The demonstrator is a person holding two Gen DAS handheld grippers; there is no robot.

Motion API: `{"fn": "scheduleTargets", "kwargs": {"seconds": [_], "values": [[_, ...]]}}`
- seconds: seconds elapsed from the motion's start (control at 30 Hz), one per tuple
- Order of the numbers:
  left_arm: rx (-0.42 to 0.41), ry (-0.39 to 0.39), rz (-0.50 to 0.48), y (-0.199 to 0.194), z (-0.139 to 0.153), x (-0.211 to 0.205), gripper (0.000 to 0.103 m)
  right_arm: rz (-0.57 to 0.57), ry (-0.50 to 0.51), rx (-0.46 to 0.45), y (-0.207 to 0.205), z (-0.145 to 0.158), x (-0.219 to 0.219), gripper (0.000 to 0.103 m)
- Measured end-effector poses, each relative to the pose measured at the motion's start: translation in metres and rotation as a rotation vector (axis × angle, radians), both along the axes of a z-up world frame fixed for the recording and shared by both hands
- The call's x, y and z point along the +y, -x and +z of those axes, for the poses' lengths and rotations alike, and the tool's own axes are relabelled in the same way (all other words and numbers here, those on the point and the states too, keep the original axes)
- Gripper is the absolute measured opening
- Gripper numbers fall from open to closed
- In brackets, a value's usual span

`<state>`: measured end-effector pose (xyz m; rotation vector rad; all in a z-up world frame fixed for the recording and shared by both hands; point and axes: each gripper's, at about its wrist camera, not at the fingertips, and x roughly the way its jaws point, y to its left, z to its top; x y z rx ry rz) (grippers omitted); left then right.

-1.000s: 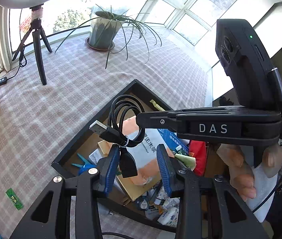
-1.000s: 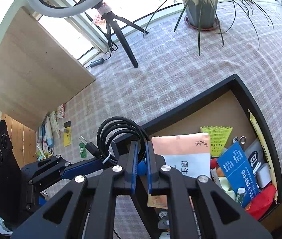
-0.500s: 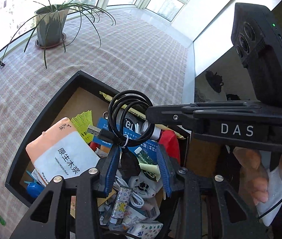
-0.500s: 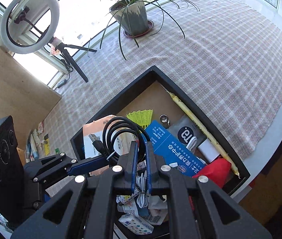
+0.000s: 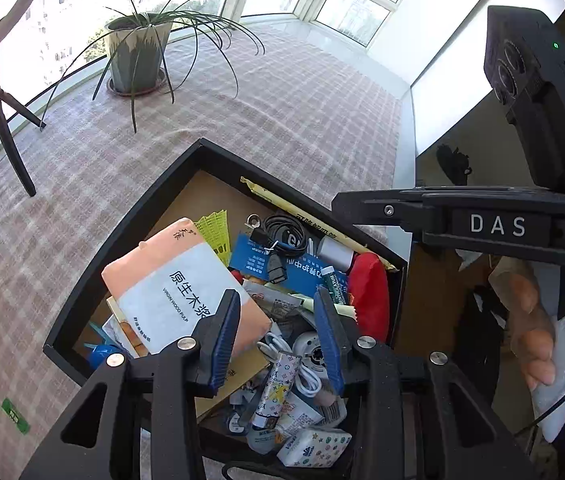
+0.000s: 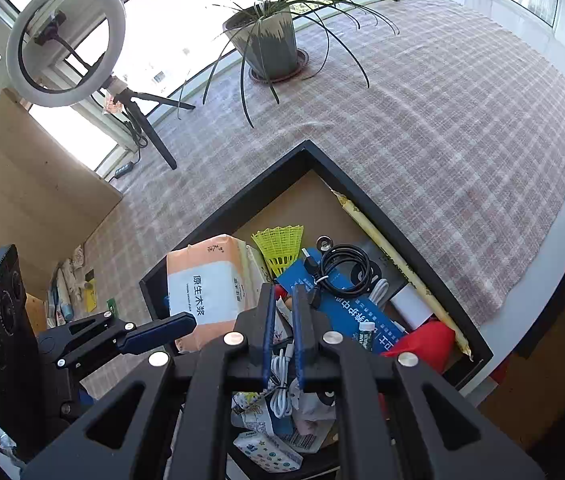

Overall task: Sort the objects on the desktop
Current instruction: 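Move the left gripper to the pink bottle while the right approaches the green candy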

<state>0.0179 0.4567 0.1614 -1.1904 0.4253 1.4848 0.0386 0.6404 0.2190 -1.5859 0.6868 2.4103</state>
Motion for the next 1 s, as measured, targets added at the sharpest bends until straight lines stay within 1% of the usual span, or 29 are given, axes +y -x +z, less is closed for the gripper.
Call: {"fn": "scheduleTargets", "kwargs": {"seconds": [0.2,0.37,0.47,0.63,0.7,0.77,0.87,0.93,1.0], "values": [[0.037,0.032,0.112,0.041,-0.001,-0.044,0.035,0.091,-0.008,0.0,0.022,0.0,-0.034,0.011],[0.054,0.064,0.238,0.081,-0.005,-0.093,0.035,0.18,-0.005,-0.003,0.045,-0.004,-0.069,0.018],[0.067,0.096,0.319,0.109,-0.012,-0.129,0.035,0.242,-0.011,-0.003,0.059,-0.005,-0.095,0.021],[0.033,0.173,0.502,0.164,-0.035,-0.194,0.035,0.36,-0.026,-0.009,0.081,-0.013,-0.153,0.028],[0.045,0.207,0.563,0.185,-0.043,-0.217,0.036,0.405,-0.032,-0.01,0.089,-0.017,-0.178,0.029],[0.037,0.238,0.625,0.206,-0.054,-0.239,0.038,0.451,-0.036,-0.011,0.097,-0.024,-0.206,0.033],[0.003,0.279,0.714,0.234,-0.07,-0.268,0.038,0.522,-0.053,-0.033,0.109,-0.04,-0.245,0.035],[-0.015,0.302,0.761,0.248,-0.081,-0.281,0.038,0.55,-0.051,-0.054,0.117,-0.053,-0.267,0.035],[-0.034,0.325,0.791,0.259,-0.091,-0.29,0.043,0.574,-0.049,-0.077,0.125,-0.068,-0.288,0.036]]}}
